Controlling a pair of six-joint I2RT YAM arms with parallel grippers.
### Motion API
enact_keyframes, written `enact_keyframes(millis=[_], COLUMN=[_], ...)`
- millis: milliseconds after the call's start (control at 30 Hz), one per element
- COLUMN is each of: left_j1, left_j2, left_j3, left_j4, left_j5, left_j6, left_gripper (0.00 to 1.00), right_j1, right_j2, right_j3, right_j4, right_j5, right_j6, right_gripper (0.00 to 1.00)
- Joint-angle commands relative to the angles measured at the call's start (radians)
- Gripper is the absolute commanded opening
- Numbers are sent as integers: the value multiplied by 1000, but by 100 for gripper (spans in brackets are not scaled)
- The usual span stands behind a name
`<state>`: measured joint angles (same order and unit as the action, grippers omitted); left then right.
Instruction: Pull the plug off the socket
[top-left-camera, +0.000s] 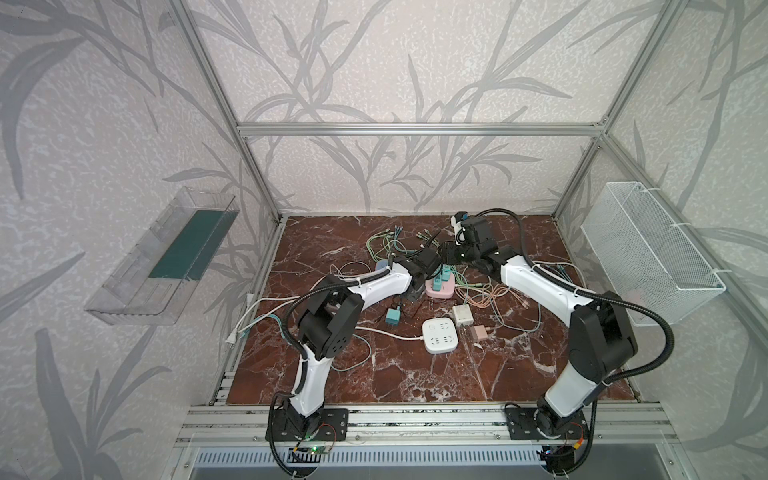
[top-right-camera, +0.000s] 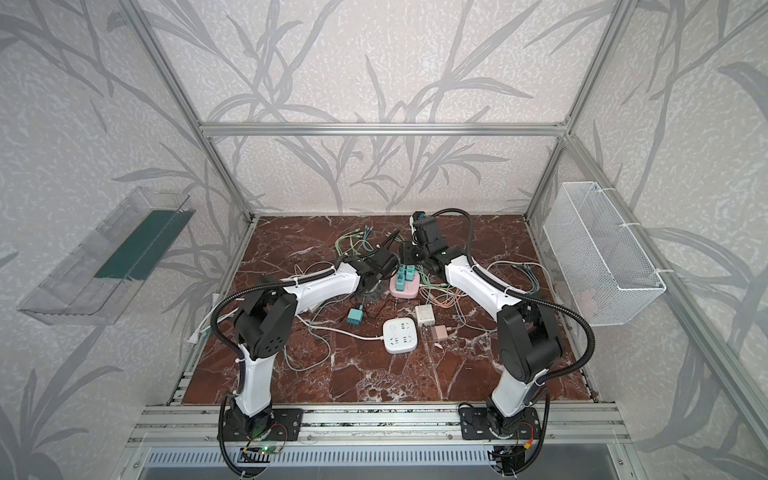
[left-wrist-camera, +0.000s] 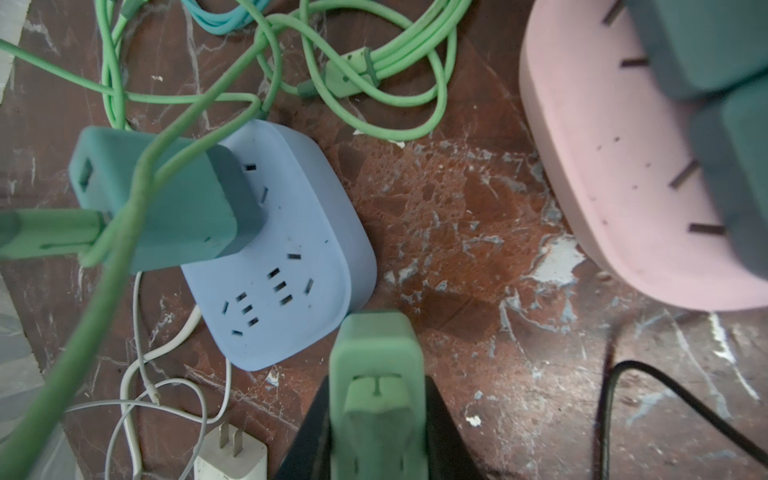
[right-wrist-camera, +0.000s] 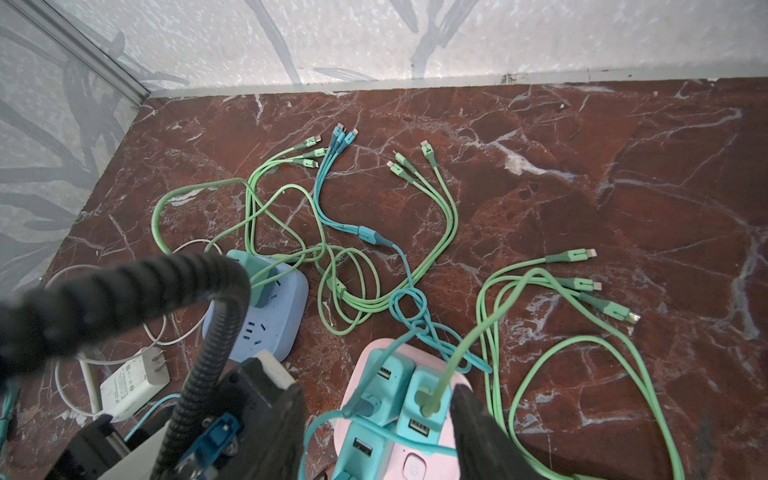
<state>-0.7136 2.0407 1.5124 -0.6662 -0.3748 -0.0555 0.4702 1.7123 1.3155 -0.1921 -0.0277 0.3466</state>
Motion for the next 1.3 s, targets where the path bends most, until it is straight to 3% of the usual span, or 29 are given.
enact_keyframes(millis=[0,167,333,433,567,967,1267], left_j1=[-3,-4,-7,-7,-7,4,141], left_j2=[34,44,19,-12,-56,-230,-366], left_j3=[22,20,0,-18,-44,-149,-288], left_j4=[-29,-25,5,25,47,122,222], left_j5=[-62,-38,4,31,48,59,199], left_j6=[-6,-7,-13,-15,-21,-67,-155], left_gripper=[24,27,39,52,59,67,74], right_j1=[-4,-5,-7,-8,-14,-18,8], right_j2=[-24,-29,-30,-32,-38,-45,-50], right_j3=[-3,1,7,7,5,8,-17], right_j4=[-12,-20,-28,-30,-33,-23,76], right_j5=[-8,-1,-2,-1,2,-29,-165], right_j6=[-3,-14,-19,-20,-21,-48,-118], right_gripper=[57,57,57,57,57,57,59])
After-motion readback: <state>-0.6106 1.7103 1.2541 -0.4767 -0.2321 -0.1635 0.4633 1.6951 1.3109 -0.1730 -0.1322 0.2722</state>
